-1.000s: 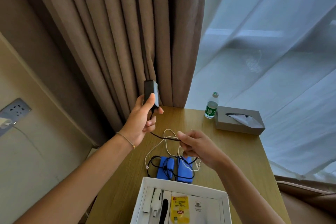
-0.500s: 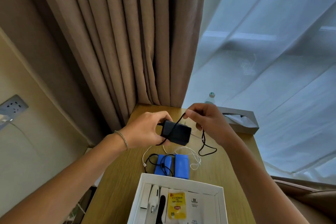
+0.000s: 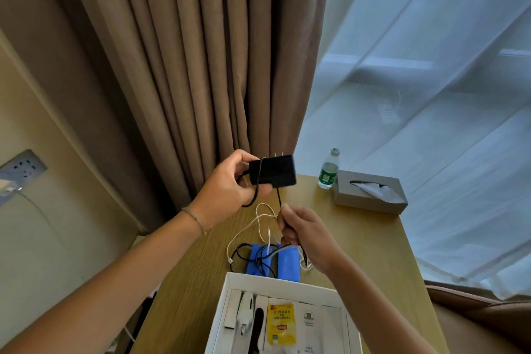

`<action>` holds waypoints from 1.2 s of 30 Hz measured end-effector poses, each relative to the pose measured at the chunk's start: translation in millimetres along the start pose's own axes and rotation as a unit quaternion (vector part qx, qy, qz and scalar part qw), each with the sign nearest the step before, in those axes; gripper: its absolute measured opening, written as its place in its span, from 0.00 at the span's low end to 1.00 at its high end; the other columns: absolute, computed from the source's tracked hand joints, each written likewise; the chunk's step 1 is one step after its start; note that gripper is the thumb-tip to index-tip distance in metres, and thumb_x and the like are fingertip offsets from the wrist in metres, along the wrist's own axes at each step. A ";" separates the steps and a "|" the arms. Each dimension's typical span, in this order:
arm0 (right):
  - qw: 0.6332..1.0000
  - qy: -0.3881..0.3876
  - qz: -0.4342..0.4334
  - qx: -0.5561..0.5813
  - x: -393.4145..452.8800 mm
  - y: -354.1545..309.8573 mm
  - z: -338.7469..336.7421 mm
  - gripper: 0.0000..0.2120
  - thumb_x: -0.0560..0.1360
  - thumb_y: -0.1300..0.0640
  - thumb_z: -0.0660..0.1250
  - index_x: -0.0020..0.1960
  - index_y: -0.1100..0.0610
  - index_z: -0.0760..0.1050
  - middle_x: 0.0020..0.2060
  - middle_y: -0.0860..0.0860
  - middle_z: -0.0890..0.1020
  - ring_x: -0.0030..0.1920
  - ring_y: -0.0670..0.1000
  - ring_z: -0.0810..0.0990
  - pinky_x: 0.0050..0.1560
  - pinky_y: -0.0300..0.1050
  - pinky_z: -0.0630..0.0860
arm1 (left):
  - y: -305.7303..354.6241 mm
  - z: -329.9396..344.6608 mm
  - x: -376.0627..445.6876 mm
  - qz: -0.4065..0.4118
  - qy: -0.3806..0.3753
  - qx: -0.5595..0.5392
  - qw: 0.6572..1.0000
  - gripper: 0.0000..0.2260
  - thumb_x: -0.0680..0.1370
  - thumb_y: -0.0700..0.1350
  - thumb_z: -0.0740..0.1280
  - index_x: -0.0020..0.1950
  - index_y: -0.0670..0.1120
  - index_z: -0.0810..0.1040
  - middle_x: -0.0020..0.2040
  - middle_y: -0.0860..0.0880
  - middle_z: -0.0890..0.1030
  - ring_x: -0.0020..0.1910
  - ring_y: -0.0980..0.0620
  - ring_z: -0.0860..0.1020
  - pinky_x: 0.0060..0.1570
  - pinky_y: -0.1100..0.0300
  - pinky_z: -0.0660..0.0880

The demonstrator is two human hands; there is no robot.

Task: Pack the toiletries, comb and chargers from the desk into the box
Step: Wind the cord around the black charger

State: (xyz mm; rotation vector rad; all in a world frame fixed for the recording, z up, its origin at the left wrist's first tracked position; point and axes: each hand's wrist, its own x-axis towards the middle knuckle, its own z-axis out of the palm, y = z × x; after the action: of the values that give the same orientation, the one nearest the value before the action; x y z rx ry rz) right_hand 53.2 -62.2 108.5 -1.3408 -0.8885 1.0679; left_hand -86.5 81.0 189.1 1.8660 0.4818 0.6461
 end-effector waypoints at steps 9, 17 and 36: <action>0.914 -0.029 -0.027 -0.403 -23.2 -27.9 19.7 0.08 0.81 0.54 0.64 0.44 0.49 0.78 0.29 0.41 0.78 0.28 0.39 0.74 0.33 0.33 0.69 | -48.7 -5.3 4.4 -0.056 -0.023 0.347 0.936 0.21 0.66 0.47 0.81 0.50 0.55 0.74 0.50 0.55 0.81 0.51 0.53 0.80 0.42 0.60 0.78; 0.906 -0.007 -0.087 -0.415 -6.3 -47.6 -17.3 0.05 0.79 0.57 0.68 0.45 0.53 0.83 0.38 0.49 0.84 0.40 0.49 0.81 0.46 0.49 0.78 | -30.0 -7.0 -5.6 -0.010 -0.305 0.356 0.884 0.24 0.65 0.51 0.81 0.57 0.63 0.75 0.51 0.60 0.80 0.45 0.65 0.78 0.40 0.69 0.75; 0.984 -0.016 -0.006 -0.178 6.8 43.8 -13.8 0.12 0.84 0.54 0.59 0.60 0.47 0.81 0.49 0.46 0.86 0.51 0.44 0.84 0.54 0.40 0.77 | -42.5 -37.7 -5.8 -0.109 -0.184 -0.371 0.903 0.20 0.70 0.45 0.78 0.58 0.45 0.77 0.50 0.45 0.77 0.40 0.54 0.75 0.31 0.66 0.68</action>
State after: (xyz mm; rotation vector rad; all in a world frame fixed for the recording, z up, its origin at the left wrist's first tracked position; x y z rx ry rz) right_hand 64.6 -62.8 63.5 -1.6121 -1.1489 0.9509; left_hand -116.2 119.9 159.6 1.1391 0.1481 0.2490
